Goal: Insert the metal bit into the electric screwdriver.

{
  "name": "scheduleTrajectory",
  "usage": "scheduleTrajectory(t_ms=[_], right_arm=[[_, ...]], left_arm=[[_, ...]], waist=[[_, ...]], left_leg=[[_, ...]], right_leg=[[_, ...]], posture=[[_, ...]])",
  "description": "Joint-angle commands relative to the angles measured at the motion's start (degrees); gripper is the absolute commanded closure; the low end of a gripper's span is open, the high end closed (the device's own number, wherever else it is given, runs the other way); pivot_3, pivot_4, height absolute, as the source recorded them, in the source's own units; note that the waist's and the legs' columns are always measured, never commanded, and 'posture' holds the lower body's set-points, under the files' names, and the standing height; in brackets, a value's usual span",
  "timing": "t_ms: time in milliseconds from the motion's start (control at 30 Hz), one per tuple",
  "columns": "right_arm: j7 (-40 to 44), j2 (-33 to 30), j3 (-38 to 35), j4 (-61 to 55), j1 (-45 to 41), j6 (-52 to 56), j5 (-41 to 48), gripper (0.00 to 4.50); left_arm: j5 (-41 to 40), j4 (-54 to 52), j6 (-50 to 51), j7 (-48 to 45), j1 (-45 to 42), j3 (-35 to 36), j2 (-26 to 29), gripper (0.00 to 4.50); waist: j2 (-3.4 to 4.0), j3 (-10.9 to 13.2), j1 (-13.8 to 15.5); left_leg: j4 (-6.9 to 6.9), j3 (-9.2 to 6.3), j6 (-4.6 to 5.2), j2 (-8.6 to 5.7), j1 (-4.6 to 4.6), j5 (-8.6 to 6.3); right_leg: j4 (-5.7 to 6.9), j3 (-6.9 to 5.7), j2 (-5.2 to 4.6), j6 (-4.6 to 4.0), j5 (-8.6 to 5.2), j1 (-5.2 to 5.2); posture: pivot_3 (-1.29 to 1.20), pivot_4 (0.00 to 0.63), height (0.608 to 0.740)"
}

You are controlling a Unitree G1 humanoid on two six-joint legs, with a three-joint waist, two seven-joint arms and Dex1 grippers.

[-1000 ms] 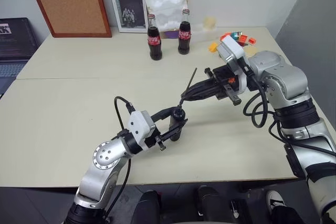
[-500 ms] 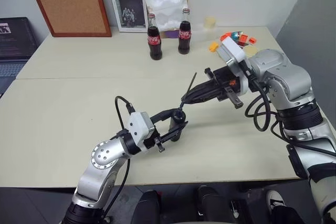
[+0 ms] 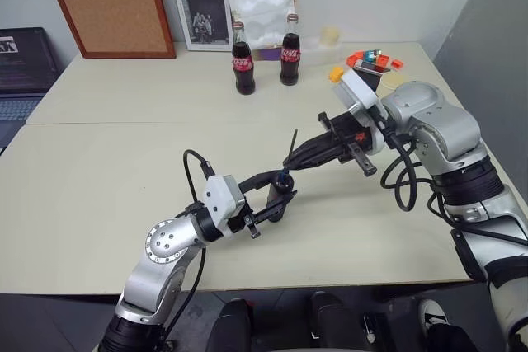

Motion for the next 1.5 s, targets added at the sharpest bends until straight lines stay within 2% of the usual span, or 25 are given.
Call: scheduleTrajectory(t_ms=[33,333,533,700,900,1000,1167,1300,1367,1433,1500], right_arm=[[5.04,-0.50,0.78,1.40,-0.97,-0.72,-0.85,4.48],[4.60,-0.23,0.27,3.29,-0.89,-0.70,-1.74,4.48],[4.96,-1.14,-0.46,2.52,-1.38,1.57,-1.14,3.08],[2.83,-4.39,-4.21,0.09,-1.05,5.74,0.98,2.03],[-7.37,-8.16,-13.93,-9.52,4.45,15.61,7.24,0.73],[-18.72,-7.36,-21.24,-17.73,10.48,19.35,9.87,0.10],[-38.59,-1.96,-31.38,-32.41,24.32,24.07,13.90,0.03],[-47.13,1.53,-33.39,-41.36,33.38,24.59,15.77,0.03],[-51.33,3.82,-32.56,-46.67,39.29,24.23,15.71,0.03],[-54.97,5.78,-30.90,-50.97,43.98,23.66,15.20,0.03],[-57.21,6.43,-29.50,-53.50,46.97,23.02,14.16,0.03]], left_arm=[[0.74,0.32,-0.10,-0.28,0.05,-0.35,0.15,2.83],[1.09,0.92,-0.43,-0.14,-0.42,-0.31,0.08,2.83],[1.08,1.56,-0.66,-0.39,-0.95,-0.11,0.14,2.83],[0.73,2.06,-0.01,-0.32,-1.35,0.63,0.24,2.83],[-0.24,3.48,3.31,1.29,-3.78,2.22,0.09,2.83],[-1.52,4.41,8.34,3.50,-7.52,3.83,0.34,2.83],[-6.13,6.70,20.31,2.56,-18.78,7.00,4.92,2.83],[-8.77,11.76,27.44,-2.34,-29.82,8.12,10.18,2.83],[-5.60,18.06,29.89,-10.93,-37.32,4.21,16.76,2.83],[0.30,25.08,26.73,-19.80,-42.70,-1.33,22.42,2.83],[3.72,30.40,23.27,-27.20,-45.90,-5.99,25.06,2.83]], waist=[[0.00,0.00,0.00],[0.00,-0.01,-0.03],[0.00,0.00,-0.02],[0.01,0.01,0.24],[0.00,0.00,0.37],[-0.01,0.01,0.34],[-0.06,0.03,0.28],[-0.09,0.05,0.18],[-0.10,0.05,0.32],[-0.16,0.03,0.33],[0.00,0.08,-0.04]], left_leg=[[0.00,0.00,0.00,0.00,0.00,0.00],[0.00,0.00,0.00,0.00,0.04,0.00],[0.01,0.00,0.00,0.00,0.01,0.00],[0.00,-0.01,0.00,0.00,-0.04,0.00],[0.01,-0.01,0.00,-0.01,-0.04,0.00],[0.02,-0.02,0.00,0.00,-0.03,0.00],[0.06,-0.12,0.00,-0.01,-0.06,0.01],[0.04,-0.15,0.00,-0.02,-0.23,0.01],[0.05,-0.10,0.00,-0.03,-0.51,0.01],[0.09,-0.29,-0.01,0.00,-0.90,0.01],[0.00,-0.28,0.00,-0.03,-0.91,0.01]], right_leg=[[0.00,0.00,0.00,0.00,0.00,0.00],[0.03,0.00,0.00,0.00,0.00,0.02],[0.03,0.00,0.00,0.00,0.00,0.01],[0.01,-0.01,0.00,0.00,0.00,-0.03],[0.01,-0.02,0.00,0.00,0.00,-0.02],[0.03,-0.03,0.01,0.00,0.00,0.00],[0.06,-0.10,0.04,0.02,0.01,0.01],[0.06,-0.14,0.06,0.07,0.02,-0.11],[0.05,-0.05,0.08,0.40,0.21,-0.44],[0.05,-0.23,0.15,0.43,0.21,-0.71],[0.03,-0.21,0.13,0.42,0.13,-0.74]], posture=[[0.00,0.150,0.740],[0.00,0.150,0.740],[0.00,0.150,0.740],[0.00,0.150,0.740],[0.00,0.150,0.740],[0.00,0.150,0.740],[0.00,0.150,0.740],[0.00,0.150,0.740],[0.00,0.150,0.740],[0.00,0.150,0.740],[0.00,0.150,0.740]])
